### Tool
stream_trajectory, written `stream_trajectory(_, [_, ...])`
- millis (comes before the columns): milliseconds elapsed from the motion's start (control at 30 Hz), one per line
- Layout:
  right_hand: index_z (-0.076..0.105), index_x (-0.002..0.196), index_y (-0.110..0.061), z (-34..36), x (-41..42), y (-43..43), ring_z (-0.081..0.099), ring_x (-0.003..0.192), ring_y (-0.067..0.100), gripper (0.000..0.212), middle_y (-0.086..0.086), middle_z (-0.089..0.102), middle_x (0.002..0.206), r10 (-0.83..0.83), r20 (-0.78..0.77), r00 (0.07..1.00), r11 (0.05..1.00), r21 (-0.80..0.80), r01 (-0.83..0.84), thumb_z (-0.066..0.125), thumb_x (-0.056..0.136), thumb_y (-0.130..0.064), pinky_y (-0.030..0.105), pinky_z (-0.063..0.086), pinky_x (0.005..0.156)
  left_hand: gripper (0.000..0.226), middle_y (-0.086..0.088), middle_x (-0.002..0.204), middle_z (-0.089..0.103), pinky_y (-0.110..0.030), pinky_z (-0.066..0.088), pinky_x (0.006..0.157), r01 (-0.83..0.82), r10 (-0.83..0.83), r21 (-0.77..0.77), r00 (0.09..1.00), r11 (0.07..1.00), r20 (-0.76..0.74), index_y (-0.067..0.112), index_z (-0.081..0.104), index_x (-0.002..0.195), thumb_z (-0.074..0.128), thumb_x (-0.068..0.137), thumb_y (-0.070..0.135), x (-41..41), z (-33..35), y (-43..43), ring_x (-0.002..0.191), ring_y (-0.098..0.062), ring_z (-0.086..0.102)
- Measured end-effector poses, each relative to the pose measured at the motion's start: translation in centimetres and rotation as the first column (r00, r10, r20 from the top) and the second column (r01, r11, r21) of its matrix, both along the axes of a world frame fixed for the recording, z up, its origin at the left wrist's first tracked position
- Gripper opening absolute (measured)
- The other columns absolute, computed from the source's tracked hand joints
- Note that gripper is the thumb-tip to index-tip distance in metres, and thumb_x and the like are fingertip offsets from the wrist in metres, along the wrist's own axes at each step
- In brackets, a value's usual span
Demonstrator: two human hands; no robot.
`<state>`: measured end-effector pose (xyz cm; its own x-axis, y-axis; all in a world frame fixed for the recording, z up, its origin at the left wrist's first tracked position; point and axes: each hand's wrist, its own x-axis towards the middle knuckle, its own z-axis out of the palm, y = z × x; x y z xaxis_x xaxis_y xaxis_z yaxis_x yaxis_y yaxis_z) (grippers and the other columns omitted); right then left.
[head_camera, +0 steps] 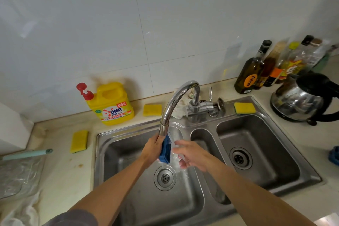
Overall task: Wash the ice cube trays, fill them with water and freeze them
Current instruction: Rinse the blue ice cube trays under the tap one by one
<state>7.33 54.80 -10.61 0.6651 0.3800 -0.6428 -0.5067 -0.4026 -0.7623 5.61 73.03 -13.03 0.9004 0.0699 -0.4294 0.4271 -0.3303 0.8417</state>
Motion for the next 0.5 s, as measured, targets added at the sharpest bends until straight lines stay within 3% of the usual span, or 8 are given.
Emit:
stream_trajectory(100, [0.042,0.154,-0.028,-0.6,0.7,-1.7,0.065,0.091,0.012,0.071,0.000,0.054,0.135,0.059,0.137,0.989,0.985,-0.166,-0.036,0.070,0.090,-0.037,0.021,0.057,0.063,0.041,-0.014,0.113,0.069,-0.042,0.054,0.095,0.080,-0.074,0.264,0.997,0.961,-0.033,0.017,0.060,0.125,0.031,0.110,0.042,0.1,-0.1,3.0,0.098,-0.025,0.067])
stream_trajectory(167, [0.037,0.157,-0.029,-0.5,1.2,-3.4,0.063,0.105,0.012,0.075,-0.004,0.048,0.148,0.108,0.216,0.970,0.965,-0.255,-0.051,0.069,0.089,-0.040,0.020,0.056,0.066,0.048,-0.020,0.123,0.066,-0.043,0.054,0.095,0.066,-0.029,0.331,0.993,0.941,-0.116,0.014,0.053,0.136,0.027,0.110,0.046,0.5,0.1,5.4,0.105,-0.032,0.067])
stream_trajectory(267, [0.032,0.158,-0.026,-0.5,1.4,-5.1,0.061,0.096,0.005,0.083,-0.002,0.055,0.142,0.237,0.288,0.928,0.910,-0.401,-0.108,0.068,0.084,-0.034,0.018,0.048,0.066,0.046,-0.020,0.113,0.067,-0.042,0.061,0.079,-0.054,0.079,0.128,0.977,0.990,-0.198,0.017,0.052,0.125,0.027,0.108,0.052,1.1,0.6,5.1,0.094,-0.032,0.070])
stream_trajectory(333, [0.027,0.158,-0.018,-0.9,1.0,-5.5,0.062,0.094,0.011,0.089,0.003,0.058,0.132,0.335,0.258,0.906,0.847,-0.504,-0.169,0.071,0.082,-0.026,0.019,0.045,0.062,0.041,-0.016,0.105,0.068,-0.039,0.060,0.073,-0.156,0.140,-0.057,0.965,0.986,-0.223,0.017,0.057,0.117,0.035,0.108,0.050,1.6,0.4,2.8,0.087,-0.027,0.069])
stream_trajectory(433, [0.039,0.141,-0.009,-1.9,-0.3,-6.8,0.059,0.097,0.021,0.073,0.004,0.051,0.119,0.447,0.240,0.862,0.737,-0.645,-0.203,0.076,0.081,-0.024,0.019,0.047,0.066,0.027,-0.012,0.101,0.072,-0.033,0.058,0.059,-0.359,0.275,-0.255,0.910,0.898,-0.310,0.015,0.062,0.109,0.045,0.104,0.036,1.8,-0.4,-0.3,0.086,-0.026,0.070])
stream_trajectory(500, [0.045,0.132,-0.010,-2.5,-1.2,-8.6,0.058,0.111,0.027,0.060,0.009,0.050,0.128,0.503,0.230,0.833,0.667,-0.716,-0.205,0.076,0.082,-0.024,0.029,0.051,0.086,0.022,-0.010,0.094,0.072,-0.032,0.055,0.059,-0.478,0.361,-0.340,0.863,0.810,-0.354,0.014,0.063,0.104,0.047,0.102,0.029,1.9,-0.8,-0.9,0.081,-0.025,0.069])
